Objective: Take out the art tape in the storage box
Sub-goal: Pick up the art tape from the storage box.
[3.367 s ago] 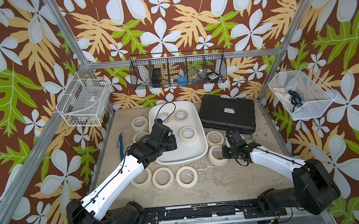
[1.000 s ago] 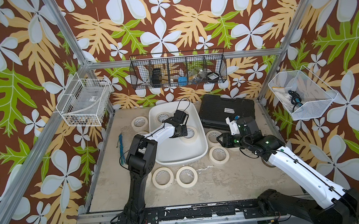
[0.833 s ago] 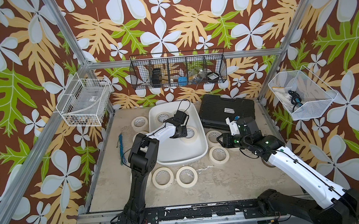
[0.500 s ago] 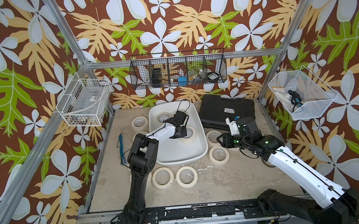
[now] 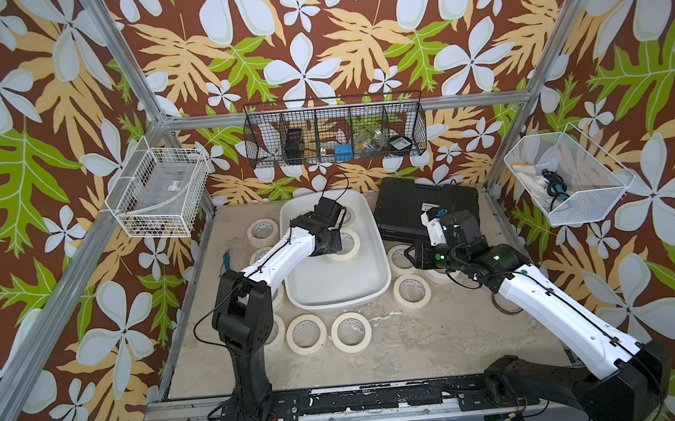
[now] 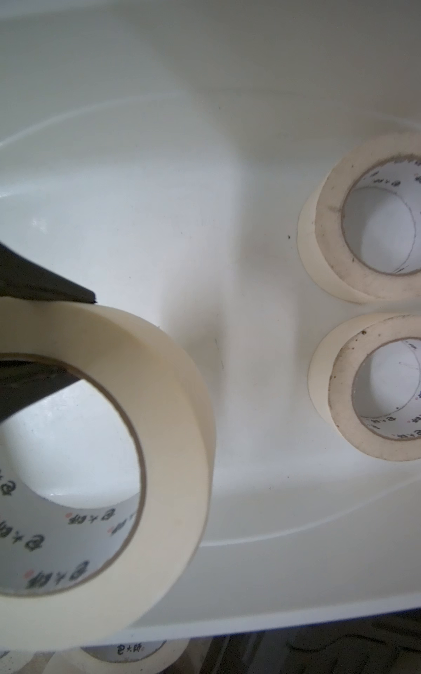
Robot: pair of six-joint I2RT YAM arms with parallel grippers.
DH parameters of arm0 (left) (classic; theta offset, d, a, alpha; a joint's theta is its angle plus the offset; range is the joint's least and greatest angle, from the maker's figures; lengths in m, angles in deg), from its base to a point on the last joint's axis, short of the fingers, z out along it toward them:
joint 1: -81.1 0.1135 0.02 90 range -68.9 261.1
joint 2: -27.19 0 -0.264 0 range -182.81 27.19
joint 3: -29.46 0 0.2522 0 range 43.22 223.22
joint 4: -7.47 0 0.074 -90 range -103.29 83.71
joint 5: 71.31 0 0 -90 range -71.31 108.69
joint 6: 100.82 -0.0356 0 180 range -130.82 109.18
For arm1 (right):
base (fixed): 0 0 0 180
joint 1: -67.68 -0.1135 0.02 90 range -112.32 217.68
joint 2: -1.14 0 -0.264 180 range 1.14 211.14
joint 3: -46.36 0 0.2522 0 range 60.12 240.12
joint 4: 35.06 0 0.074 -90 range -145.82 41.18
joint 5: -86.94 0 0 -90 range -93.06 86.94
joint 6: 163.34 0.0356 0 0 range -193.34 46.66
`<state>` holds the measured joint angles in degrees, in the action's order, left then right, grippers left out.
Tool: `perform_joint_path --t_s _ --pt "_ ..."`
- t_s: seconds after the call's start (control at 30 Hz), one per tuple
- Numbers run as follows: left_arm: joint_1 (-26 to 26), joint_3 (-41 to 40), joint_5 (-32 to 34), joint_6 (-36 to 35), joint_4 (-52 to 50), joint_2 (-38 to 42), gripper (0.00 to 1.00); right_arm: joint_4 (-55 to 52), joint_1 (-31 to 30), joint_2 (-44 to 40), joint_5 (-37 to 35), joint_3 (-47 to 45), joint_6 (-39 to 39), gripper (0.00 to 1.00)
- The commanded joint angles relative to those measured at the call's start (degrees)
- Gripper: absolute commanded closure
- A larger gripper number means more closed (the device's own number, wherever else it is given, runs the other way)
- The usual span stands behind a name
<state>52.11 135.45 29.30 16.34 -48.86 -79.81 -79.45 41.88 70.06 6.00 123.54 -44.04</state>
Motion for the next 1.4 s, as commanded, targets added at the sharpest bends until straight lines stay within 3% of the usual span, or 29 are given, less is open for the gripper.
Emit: perform_joint_path --t_s 0.0,0.37,0.7,1.13,1.37 --pt "-0.40 0.00 3.85 0.09 -5.73 2.76 0.91 1.82 -1.07 1.79 -0.69 2.03 -0.31 0.51" --pt "-4.69 -6.91 6.20 3.12 -8.20 11.47 0.92 7.37 -8.67 13.37 -3.75 12.11 1.73 0.49" --pt "-7.57 -12.92 2.38 4.07 -4.54 17.79 0.91 8.13 -14.63 24.34 -5.16 17.59 2.01 0.49" --pt "-7.66 -14.41 0.55 2.46 -3.59 20.52 0.91 6.03 -20.62 27.84 -14.76 20.29 -0.71 0.47" --pt "-7.66 -15.13 -0.01 2.54 -2.95 21.30 0.91 4.38 -20.94 29.42 -16.38 21.42 -1.00 0.49"
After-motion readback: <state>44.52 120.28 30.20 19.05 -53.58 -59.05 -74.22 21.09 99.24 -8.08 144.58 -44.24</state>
